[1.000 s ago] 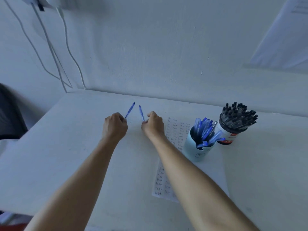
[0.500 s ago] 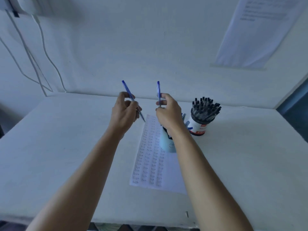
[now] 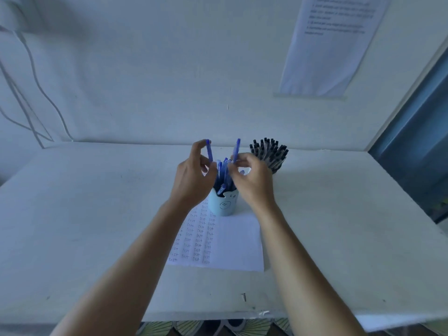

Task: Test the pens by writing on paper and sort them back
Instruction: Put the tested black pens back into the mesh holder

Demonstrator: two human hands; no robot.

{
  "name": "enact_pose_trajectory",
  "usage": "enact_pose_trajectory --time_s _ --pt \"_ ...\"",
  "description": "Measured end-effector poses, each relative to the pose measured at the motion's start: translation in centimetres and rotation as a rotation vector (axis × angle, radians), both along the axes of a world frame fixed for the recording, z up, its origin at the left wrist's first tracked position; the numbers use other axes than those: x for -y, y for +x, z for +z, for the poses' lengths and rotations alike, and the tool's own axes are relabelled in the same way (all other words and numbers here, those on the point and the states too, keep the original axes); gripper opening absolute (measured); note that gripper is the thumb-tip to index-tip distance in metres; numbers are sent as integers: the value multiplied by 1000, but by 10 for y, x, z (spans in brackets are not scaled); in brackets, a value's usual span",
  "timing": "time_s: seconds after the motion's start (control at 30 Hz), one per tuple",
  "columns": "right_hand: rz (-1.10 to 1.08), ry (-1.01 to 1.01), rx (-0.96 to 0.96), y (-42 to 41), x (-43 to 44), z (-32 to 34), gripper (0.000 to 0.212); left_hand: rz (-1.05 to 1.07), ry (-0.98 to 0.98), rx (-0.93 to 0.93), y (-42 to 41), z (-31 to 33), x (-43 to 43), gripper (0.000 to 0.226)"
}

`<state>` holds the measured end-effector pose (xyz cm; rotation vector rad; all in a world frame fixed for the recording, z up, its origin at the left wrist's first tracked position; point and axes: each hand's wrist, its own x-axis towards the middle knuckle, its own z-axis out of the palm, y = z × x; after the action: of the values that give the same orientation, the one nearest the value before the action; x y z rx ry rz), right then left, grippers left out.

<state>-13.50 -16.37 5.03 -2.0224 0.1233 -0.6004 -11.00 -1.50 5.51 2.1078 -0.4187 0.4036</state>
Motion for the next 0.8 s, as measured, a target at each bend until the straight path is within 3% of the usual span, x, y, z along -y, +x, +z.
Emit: enact_pose_trajectory --time_s 0.17,0.33,0.47,0.6,0.7,0.8 --pt "44 17 16 -4 -3 -12 22 23 -51 2 -1 -15 5 24" --pt "91 128 62 -11 -5 -10 13 16 -81 -74 2 -28 4 7" --pt "-186 422 98 -6 6 -28 25 -45 -352 -190 0 -47 -2 36" --pt "-479 367 117 7 29 -59 33 -223 -362 -289 -2 -66 -6 74" --pt "-430 384 5 19 41 -76 62 -271 -280 -330 0 -76 -3 102" --pt "-272 365 -54 30 51 -83 90 -284 -205 -344 4 -85 1 104"
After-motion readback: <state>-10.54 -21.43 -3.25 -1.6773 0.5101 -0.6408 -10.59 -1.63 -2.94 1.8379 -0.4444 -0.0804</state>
